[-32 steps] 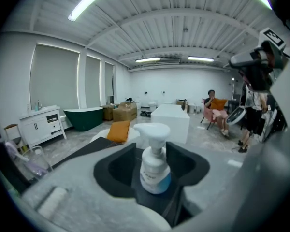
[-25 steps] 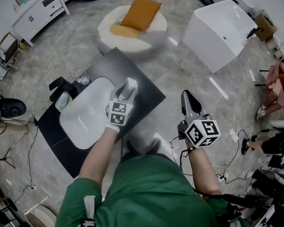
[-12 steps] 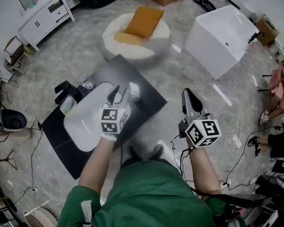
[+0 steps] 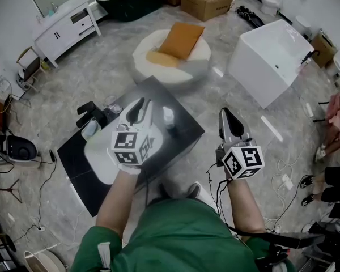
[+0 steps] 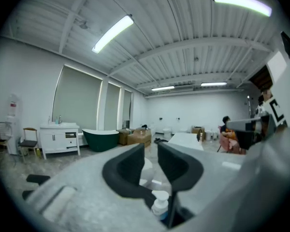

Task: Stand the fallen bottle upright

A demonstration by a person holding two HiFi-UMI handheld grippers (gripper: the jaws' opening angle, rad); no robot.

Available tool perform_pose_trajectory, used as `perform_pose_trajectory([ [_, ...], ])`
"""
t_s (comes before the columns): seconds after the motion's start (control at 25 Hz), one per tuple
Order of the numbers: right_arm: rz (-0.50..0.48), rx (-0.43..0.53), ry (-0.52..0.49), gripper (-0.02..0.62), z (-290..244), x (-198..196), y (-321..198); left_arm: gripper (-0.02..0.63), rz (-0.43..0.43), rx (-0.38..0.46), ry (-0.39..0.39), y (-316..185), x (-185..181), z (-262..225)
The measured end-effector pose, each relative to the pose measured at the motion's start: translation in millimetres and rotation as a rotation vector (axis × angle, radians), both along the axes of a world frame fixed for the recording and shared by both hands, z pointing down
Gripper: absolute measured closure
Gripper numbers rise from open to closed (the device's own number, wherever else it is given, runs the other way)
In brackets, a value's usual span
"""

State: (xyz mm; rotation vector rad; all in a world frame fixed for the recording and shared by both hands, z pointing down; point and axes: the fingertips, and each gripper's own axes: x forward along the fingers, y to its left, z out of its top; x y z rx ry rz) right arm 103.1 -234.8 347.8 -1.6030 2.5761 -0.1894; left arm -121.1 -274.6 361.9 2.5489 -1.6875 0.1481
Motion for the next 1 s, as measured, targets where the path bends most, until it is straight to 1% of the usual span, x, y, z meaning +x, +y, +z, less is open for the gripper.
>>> perform_pose_trajectory([
  [0.12, -0.004, 0.023, 0.004, 0.591, -11, -1, 5, 0.535, -0.005, 0.033, 0.011, 8, -1, -21],
  [0.2, -0.003, 0.038, 0.003, 0.591, -20, -1, 9, 0.546, 0.009, 0.067, 0.008, 14, 1, -35],
  [0.32, -0.002, 0.067, 0.012, 0.591, -33, -1, 15, 0.588, 0.038, 0.118, 0.012, 25, 8, -56],
  [0.4, 0.0, 0.087, 0.033, 0.591, -40, -1, 20, 0.603, 0.041, 0.139, 0.017, 31, 10, -66],
  [0.52, 0.008, 0.116, 0.065, 0.591, -50, 0, 28, 0.609, 0.041, 0.148, 0.01, 40, 13, -74],
  [0.68, 0.011, 0.138, 0.074, 0.591, -56, -2, 36, 0.609, 0.044, 0.157, -0.003, 47, 12, -77],
  [1.0, 0.018, 0.114, 0.058, 0.591, -51, -2, 37, 0.609, 0.035, 0.153, 0.022, 49, 3, -77],
])
